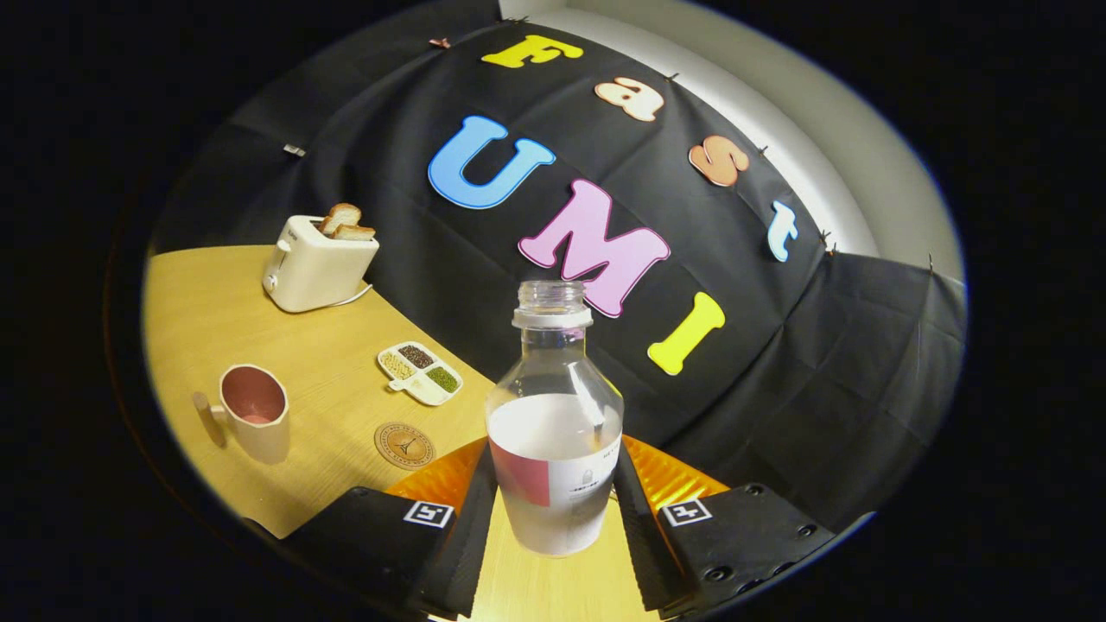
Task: Take the bottle from table, then pour the juice into the cup, finally place the bottle on the coaster
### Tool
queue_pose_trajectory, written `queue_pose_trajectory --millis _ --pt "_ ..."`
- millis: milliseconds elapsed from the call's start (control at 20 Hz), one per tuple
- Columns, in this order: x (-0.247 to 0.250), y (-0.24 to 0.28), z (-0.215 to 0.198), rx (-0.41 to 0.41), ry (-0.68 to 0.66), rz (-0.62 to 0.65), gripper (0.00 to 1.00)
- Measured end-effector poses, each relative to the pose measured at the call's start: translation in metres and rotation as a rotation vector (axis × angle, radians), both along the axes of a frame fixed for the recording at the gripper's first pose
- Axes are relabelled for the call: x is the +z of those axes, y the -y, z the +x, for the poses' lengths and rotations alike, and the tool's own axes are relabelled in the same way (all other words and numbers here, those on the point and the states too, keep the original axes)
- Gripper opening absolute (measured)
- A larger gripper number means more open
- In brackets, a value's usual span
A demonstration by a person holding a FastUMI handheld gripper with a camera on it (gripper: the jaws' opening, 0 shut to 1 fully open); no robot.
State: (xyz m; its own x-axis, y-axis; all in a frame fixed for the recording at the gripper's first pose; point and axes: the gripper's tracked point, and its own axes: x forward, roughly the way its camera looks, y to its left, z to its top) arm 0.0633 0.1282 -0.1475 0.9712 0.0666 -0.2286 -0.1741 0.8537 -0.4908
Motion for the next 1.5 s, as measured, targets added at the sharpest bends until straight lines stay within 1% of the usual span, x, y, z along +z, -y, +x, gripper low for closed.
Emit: queue_pose_trajectory --millis 50,150,200,350,450,600,700,950,1200,1500 --pt "0.003 -0.008 0.002 0.025 0.010 -0.054 0.72" --pt "0.003 -0.029 0.007 0.104 0.028 -0.146 0.72" --pt "0.002 -0.038 0.007 0.135 0.034 -0.174 0.72" --pt "-0.011 -0.053 0.010 0.168 0.018 -0.274 0.72" --pt "-0.018 -0.064 0.010 0.188 0.023 -0.369 0.72" --pt "-0.027 -0.077 0.011 0.242 0.051 -0.500 0.72" --pt "-0.036 -0.085 0.007 0.277 0.054 -0.559 0.72" --pt "-0.045 -0.101 0.005 0.328 0.072 -0.667 0.72" --pt "-0.058 -0.107 0.005 0.356 0.060 -0.738 0.72" --pt "-0.065 -0.117 0.000 0.424 0.105 -0.829 0.72"
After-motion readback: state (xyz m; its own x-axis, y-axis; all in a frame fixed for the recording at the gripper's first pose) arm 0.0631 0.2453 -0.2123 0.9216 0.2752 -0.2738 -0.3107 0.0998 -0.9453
